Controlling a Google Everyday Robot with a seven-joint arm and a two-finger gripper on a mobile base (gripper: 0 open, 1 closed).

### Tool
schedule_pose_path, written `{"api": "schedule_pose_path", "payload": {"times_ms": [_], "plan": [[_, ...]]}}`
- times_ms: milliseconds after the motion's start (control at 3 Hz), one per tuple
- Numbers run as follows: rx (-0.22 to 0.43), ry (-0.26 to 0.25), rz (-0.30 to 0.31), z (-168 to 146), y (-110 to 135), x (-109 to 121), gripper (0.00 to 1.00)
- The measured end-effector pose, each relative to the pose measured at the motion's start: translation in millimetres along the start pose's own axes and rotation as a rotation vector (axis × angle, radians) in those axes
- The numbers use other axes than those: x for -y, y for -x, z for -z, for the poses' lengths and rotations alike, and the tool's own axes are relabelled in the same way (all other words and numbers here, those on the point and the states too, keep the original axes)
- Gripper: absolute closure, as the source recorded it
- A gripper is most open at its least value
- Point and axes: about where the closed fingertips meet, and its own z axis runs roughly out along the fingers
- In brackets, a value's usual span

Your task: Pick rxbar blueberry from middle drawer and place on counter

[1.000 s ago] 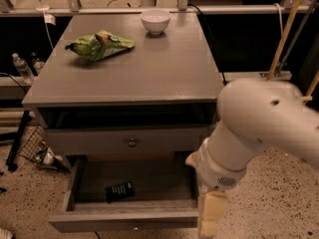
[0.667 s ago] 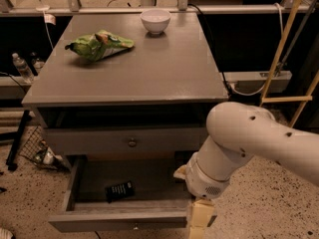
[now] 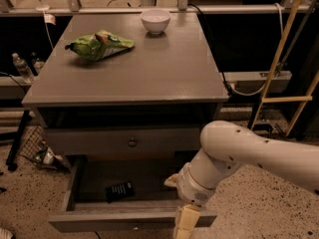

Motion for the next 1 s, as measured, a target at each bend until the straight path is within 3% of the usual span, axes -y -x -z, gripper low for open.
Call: {"api": "schedule_pose_path", "payload": {"times_ms": [667,1000], "plan": [[0.064,-0.022,-0.003,-12.0,-3.6,33.8,0.0],[0.082,-0.106,-0.056,-29.0,-15.1,55.5,0.0]]}}
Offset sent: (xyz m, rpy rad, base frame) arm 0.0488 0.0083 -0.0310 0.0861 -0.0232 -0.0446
